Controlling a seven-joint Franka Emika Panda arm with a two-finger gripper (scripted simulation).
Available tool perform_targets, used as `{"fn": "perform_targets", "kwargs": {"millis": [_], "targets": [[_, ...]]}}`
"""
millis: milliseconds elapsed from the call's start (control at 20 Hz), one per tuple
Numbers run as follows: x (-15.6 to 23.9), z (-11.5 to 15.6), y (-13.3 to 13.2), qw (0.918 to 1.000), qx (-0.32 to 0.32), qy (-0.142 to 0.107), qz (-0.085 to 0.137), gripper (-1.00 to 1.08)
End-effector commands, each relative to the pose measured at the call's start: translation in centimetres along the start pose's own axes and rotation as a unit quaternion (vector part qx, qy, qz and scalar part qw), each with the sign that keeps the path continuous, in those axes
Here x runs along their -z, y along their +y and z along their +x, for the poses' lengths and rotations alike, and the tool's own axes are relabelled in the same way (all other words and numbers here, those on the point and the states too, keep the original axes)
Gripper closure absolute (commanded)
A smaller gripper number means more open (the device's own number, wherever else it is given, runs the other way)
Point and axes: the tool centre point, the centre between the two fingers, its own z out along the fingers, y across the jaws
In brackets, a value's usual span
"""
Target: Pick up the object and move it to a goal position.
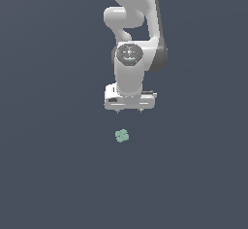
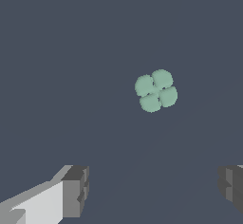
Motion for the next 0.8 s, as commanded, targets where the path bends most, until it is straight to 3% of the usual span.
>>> {"fn": "perform_targets", "kwargs": {"millis": [0, 400, 750], "targets": [[-0.2, 0.2, 0.2, 1.0, 0.004, 0.001, -0.001, -0.92], [-2.4, 2.0, 1.1, 0.9987, 0.049, 0.012, -0.007, -0.92], [-5.9, 4.4, 2.5, 0.9925, 0.117, 0.029, -0.016, -0.92]]}}
